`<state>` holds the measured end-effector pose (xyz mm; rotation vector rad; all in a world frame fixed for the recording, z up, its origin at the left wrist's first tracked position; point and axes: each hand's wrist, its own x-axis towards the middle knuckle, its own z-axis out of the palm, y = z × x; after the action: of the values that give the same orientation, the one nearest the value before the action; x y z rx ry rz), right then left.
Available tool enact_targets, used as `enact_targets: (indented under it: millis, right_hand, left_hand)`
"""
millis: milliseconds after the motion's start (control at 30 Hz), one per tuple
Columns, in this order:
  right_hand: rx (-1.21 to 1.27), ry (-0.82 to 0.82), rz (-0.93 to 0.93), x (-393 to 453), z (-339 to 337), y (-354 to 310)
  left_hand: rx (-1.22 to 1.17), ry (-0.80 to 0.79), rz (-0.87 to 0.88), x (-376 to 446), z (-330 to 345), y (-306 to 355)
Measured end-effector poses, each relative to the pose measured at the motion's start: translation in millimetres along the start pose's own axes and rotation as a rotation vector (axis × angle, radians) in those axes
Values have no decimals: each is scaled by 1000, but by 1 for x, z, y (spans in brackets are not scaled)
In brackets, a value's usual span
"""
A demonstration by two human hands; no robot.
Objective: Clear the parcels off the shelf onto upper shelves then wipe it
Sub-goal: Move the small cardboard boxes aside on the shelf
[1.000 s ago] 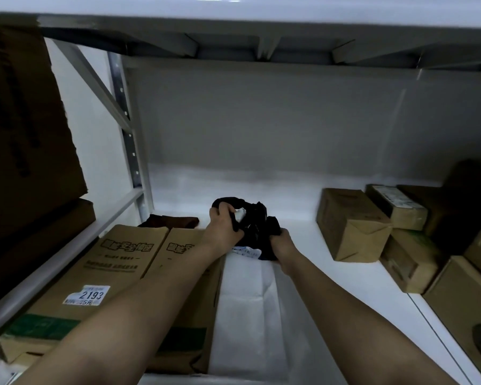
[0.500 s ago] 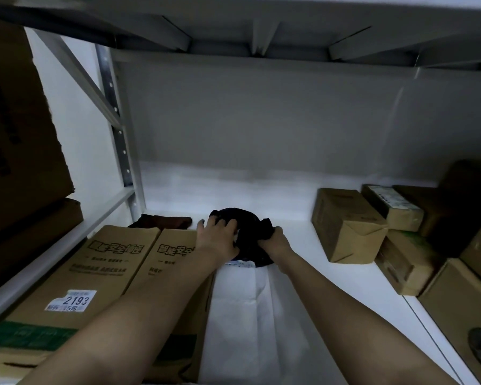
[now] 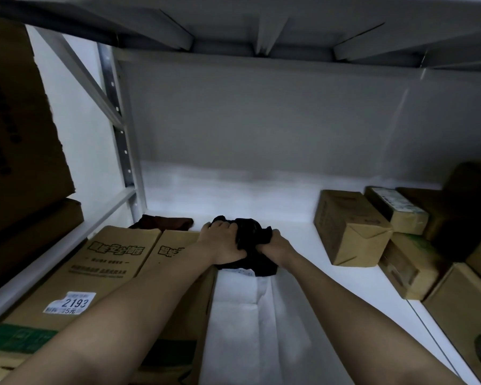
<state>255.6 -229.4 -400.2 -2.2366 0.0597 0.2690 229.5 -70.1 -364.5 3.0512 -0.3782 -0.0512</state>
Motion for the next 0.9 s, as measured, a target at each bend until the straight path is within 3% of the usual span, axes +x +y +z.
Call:
enact_targets:
  millis: [367,500,667,900]
  right_hand:
    - [-188,16,-26,-7,-3,-2]
    - [-179,112,-6,-10,-7,-4]
    - [-129,257,-115,-11,-3,-2]
    - [-295,112,-301,-15,5,3]
  left_hand:
    - [278,-189,49,1,0,4]
    - [330,-266,52,5,10,6]
    - [176,-236,60,5,7,5]
    - [-21,-158,67,8,3,-9]
